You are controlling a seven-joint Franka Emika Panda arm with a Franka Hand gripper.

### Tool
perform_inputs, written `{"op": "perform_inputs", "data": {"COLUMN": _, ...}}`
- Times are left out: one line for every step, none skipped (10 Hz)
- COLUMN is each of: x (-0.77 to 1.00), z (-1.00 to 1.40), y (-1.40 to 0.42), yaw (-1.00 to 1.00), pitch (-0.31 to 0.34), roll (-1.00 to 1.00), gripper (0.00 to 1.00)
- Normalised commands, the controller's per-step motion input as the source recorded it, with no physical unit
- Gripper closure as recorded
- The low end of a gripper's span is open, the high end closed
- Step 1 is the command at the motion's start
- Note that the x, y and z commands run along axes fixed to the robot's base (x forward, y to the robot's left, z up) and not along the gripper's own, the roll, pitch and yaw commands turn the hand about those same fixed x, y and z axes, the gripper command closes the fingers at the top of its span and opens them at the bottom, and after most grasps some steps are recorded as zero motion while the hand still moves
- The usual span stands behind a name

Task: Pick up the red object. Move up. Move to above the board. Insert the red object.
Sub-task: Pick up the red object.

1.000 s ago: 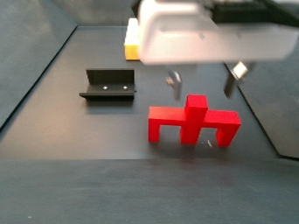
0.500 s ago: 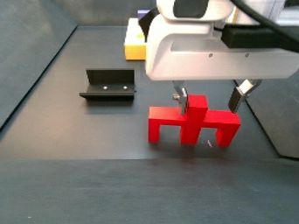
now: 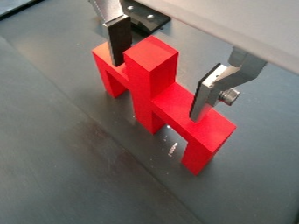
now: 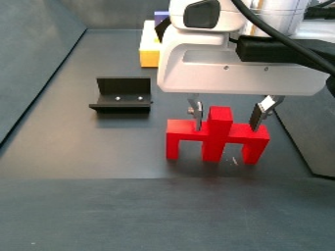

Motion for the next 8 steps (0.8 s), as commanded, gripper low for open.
{"op": "perform_inputs", "data": {"x": 0.00, "z": -0.07, "y": -0.02, "yaw": -0.19, "pitch": -0.051, "roll": -0.01, "gripper": 0.00}}
{"op": "perform_inputs", "data": {"x": 0.00, "z": -0.11, "y": 0.00, "yaw": -0.07, "pitch": -0.044, "roll": -0.02, "gripper": 0.00}}
{"op": "perform_inputs", "data": {"x": 0.00, "z": -0.11, "y": 0.00, "yaw": 0.00, "pitch": -0.060, "roll": -0.04, "gripper": 0.00}}
{"op": "perform_inputs", "data": {"x": -0.01, "z": -0.09, "y": 0.00, "yaw": 0.01, "pitch": -0.090, "roll": -0.03, "gripper": 0.00}}
{"op": "perform_inputs", "data": {"x": 0.00, "z": -0.06, "y": 0.00, "yaw": 0.06, "pitch": -0.083, "roll": -0.05, "gripper": 0.00}}
{"op": "perform_inputs", "data": {"x": 0.00, "z": -0.10, "y": -0.04, "yaw": 0.04, "pitch": -0.074, "roll": -0.01, "gripper": 0.00}}
{"op": "perform_inputs", "data": {"x": 0.00, "z": -0.06, "y": -0.03, "yaw": 0.00, "pitch": -0.044, "roll": 0.00, "gripper": 0.00}}
{"op": "perform_inputs", "data": {"x": 0.00, "z": 0.00, "y": 0.00, "yaw": 0.00, "pitch": 0.000, "roll": 0.00, "gripper": 0.00}}
